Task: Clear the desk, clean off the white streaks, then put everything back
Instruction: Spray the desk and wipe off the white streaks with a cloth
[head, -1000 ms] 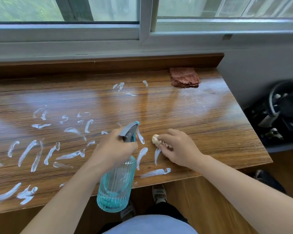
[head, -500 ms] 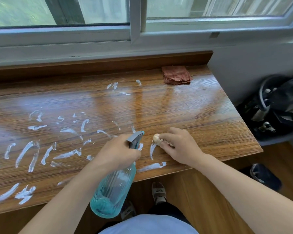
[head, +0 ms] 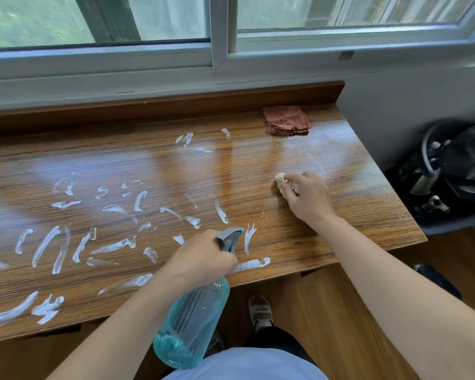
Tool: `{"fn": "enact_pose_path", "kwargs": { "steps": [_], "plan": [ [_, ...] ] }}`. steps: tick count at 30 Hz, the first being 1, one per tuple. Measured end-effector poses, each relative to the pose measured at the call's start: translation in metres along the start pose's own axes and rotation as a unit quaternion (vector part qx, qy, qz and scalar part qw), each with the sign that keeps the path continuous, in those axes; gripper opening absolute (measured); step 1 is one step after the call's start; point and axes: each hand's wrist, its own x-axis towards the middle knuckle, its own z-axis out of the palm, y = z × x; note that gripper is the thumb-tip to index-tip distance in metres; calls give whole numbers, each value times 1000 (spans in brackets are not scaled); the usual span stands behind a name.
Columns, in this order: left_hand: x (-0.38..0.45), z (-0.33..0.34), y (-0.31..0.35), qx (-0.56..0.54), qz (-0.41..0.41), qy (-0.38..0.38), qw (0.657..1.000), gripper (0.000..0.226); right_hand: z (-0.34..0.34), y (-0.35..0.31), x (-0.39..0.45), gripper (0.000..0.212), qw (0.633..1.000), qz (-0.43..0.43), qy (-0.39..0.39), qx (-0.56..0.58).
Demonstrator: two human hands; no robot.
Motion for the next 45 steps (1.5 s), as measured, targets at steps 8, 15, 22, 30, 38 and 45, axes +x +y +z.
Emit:
{"fn": "enact_pose_path", "kwargs": {
  "steps": [8,15,22,30,38,45],
  "plan": [
    [-8,-16,-5,-64,13,88,994,15,19,-21,-13,26,997,-74,-35,-16],
    [-6,-31,-16,-116,-3,123,986,34,13,-44,-60,23,943,-297,-149,-1],
    [-6,-31,-21,-119,12,121,985,32,21,-22,-13,27,995,-97,-25,-27],
    [-8,-33,-26,-138,19,124,982,30,11,-41,-55,22,963,-237,-129,0],
    [-9,-36,-26,-129,9,124,984,29,19,-50,-73,17,964,-238,-114,-14],
    [-5,-34,-23,-98,9,115,989,28,12,-25,-19,32,997,-66,-25,0]
  ]
}}
